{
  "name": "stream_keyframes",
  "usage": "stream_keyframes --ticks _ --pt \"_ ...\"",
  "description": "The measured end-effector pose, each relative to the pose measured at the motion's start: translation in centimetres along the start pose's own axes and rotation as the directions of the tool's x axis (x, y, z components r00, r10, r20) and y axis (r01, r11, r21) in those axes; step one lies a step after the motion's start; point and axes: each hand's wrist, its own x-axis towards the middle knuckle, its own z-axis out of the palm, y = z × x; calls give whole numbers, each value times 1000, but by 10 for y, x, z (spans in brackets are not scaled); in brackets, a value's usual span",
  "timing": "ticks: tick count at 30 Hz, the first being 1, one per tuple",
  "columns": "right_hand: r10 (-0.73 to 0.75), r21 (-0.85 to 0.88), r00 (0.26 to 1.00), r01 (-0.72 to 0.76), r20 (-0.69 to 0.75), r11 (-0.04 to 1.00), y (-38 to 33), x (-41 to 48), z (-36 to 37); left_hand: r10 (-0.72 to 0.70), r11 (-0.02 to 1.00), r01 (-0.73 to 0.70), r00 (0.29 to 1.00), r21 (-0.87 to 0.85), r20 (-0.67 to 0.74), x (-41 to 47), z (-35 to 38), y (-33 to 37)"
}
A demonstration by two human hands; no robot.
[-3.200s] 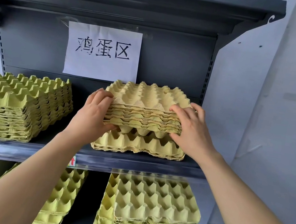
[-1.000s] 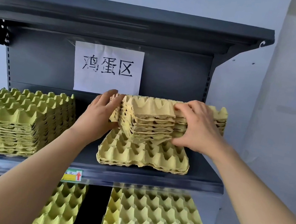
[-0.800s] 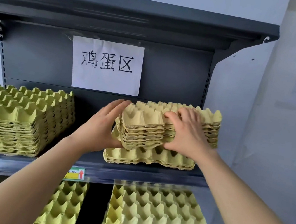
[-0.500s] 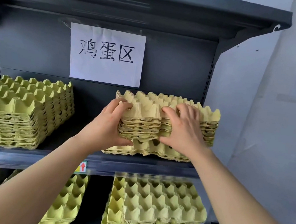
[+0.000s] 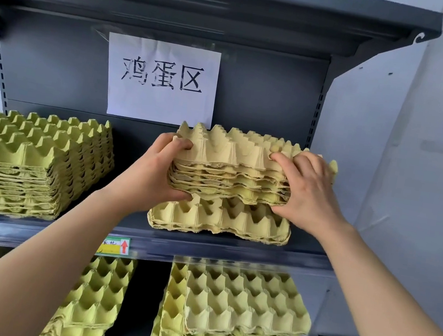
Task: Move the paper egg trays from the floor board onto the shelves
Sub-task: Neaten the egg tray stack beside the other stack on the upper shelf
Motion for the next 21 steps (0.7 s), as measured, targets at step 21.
stream_keyframes --ticks 21 --pt "-34 -32 994 37 101 999 -31 -1 35 -169 985 167 983 46 68 -22 23 -38"
